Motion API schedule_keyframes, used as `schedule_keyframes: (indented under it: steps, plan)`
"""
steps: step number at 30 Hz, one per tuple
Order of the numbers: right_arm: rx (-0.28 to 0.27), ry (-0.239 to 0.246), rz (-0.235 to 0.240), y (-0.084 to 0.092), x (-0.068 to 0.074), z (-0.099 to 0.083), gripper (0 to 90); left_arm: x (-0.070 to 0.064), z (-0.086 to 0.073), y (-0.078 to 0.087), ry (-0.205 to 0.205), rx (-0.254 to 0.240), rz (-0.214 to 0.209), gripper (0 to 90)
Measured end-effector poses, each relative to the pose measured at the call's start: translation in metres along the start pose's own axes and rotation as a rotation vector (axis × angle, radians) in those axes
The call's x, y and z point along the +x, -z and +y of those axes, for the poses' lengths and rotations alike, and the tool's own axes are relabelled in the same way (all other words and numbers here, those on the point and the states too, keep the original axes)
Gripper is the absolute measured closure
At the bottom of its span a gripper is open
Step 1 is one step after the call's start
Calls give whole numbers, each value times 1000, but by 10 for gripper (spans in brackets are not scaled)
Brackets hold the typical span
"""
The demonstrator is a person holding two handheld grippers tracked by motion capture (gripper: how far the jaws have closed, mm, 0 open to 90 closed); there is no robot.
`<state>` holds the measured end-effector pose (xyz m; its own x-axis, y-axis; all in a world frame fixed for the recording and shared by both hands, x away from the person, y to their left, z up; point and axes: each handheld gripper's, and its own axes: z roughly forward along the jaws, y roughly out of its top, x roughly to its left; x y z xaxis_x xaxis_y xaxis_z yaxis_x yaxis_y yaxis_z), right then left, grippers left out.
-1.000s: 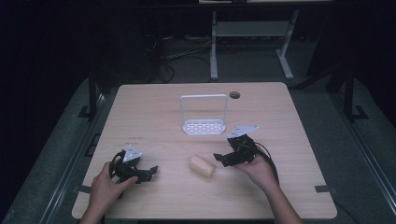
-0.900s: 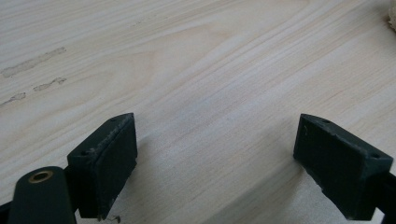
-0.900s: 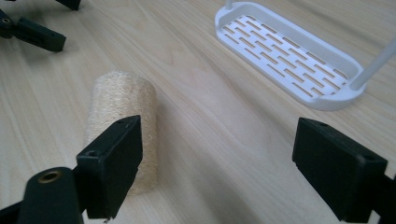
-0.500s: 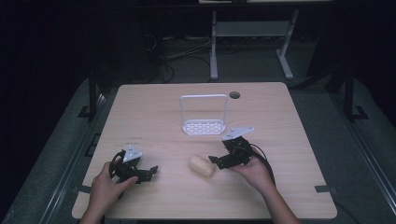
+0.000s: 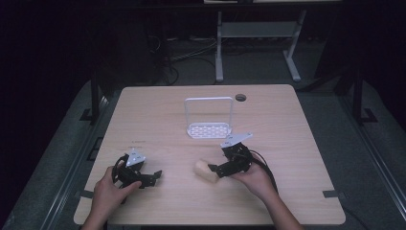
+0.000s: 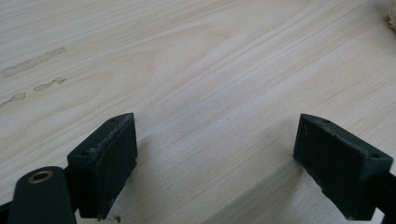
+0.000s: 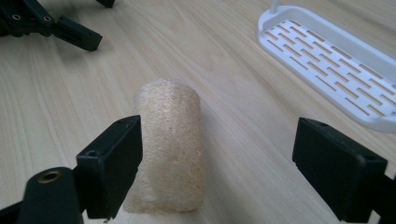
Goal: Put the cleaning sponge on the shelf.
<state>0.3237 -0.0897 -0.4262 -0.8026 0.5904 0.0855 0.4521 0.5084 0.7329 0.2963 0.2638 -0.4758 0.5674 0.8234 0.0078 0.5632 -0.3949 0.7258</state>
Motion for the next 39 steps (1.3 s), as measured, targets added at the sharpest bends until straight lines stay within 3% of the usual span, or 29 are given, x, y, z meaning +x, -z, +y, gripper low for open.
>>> schedule_keyframes:
  steps: [24,39]
  plan:
    - [40,40,45,-24,22,-1,159,0,0,0,0,0,0,129]
    - [74,57,41,-36,27,-5,159,0,0,0,-1,1,0,130]
